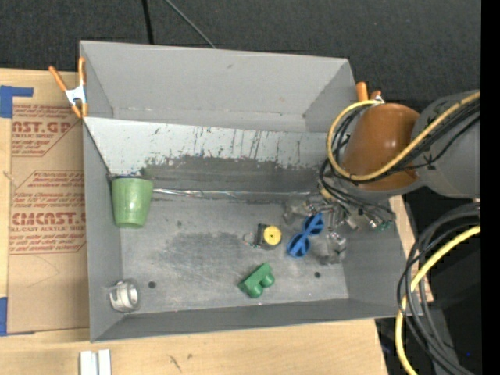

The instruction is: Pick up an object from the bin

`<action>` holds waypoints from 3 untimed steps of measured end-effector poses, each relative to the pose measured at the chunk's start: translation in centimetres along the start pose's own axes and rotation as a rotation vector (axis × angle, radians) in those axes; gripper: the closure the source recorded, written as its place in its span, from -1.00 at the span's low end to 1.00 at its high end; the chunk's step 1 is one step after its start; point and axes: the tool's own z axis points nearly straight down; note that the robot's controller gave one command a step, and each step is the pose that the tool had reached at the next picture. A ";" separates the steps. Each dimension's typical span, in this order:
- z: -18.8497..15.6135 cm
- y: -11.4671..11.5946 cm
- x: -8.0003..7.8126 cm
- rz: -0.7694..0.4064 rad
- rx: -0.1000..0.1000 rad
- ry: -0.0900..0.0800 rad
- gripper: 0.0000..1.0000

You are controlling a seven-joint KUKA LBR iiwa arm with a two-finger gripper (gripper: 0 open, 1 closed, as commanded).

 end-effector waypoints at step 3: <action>-9.1 1.8 -3.7 -0.127 0.007 -0.010 1.00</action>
Offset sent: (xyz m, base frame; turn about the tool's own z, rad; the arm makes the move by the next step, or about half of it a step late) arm 0.0183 0.0326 0.0024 -0.1302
